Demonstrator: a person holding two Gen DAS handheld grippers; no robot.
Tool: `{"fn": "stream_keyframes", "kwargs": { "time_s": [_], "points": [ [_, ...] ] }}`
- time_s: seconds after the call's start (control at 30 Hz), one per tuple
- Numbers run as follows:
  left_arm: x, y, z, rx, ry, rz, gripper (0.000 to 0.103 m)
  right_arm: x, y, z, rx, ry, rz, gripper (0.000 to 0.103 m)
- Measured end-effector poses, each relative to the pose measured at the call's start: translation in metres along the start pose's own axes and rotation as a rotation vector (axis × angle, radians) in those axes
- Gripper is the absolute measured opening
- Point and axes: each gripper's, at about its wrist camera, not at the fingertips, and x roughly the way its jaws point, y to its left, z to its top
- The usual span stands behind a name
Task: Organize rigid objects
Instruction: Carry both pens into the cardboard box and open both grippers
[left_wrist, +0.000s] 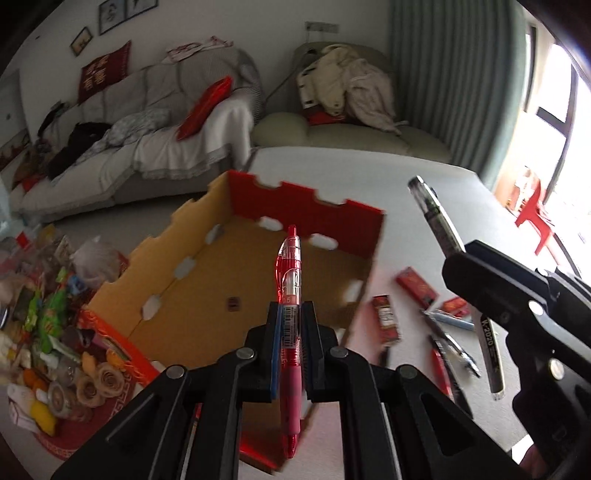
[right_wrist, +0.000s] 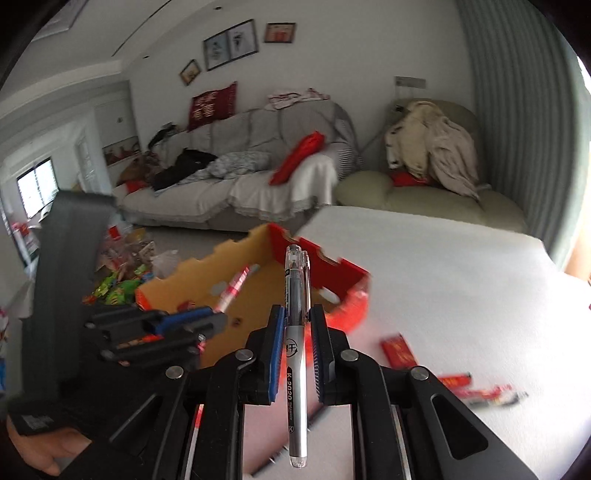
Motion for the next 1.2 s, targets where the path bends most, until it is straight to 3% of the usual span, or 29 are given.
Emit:
{"fn": "stream_keyframes", "kwargs": {
  "time_s": [0.2, 0.63, 0.67, 0.73, 0.77, 0.83, 0.87, 0.9, 1.03, 1.2],
  "points": [
    [0.013, 0.031, 0.004, -0.041, 0.025, 0.022, 0.010, 0.035, 0.028, 0.015, -0.033, 0.039, 0.058, 0.015],
    [0.047, 0.073, -0.008, -0.118, 0.109, 0.035, 0.010, 0.081, 0.050, 0.009, -0.080, 0.130, 0.060, 0.015],
    [0.047, 0.072, -0.008, -0.112, 0.111, 0.039, 0.013, 0.083, 0.051, 0.008, -0.083, 0.135, 0.057, 0.015],
    [0.049, 0.071, -0.010, -0.101, 0.124, 0.061, 0.045, 0.089, 0.051, 0.007, -0.087, 0.155, 0.052, 0.016],
    [0.049, 0.073, -0.010, -0.110, 0.119, 0.079, 0.062, 0.092, 0.050, 0.005, -0.086, 0.168, 0.050, 0.021],
    [0.045, 0.078, -0.011, -0.142, 0.103, 0.072, 0.065, 0.091, 0.047, 0.003, -0.079, 0.169, 0.021, 0.041],
    [0.045, 0.081, -0.010, -0.156, 0.104, 0.056, 0.066, 0.088, 0.042, 0.003, -0.067, 0.149, 0.002, 0.061],
    [0.044, 0.082, -0.010, -0.165, 0.102, 0.050, 0.066, 0.085, 0.037, 0.003, -0.050, 0.130, -0.010, 0.071],
    [0.028, 0.076, -0.010, -0.165, 0.065, 0.004, 0.066, 0.064, 0.024, 0.006, -0.058, 0.069, -0.039, 0.071],
    [-0.004, 0.035, -0.018, -0.075, 0.008, -0.078, 0.066, 0.016, -0.002, -0.012, -0.072, 0.003, -0.138, 0.071]
  ]
}}
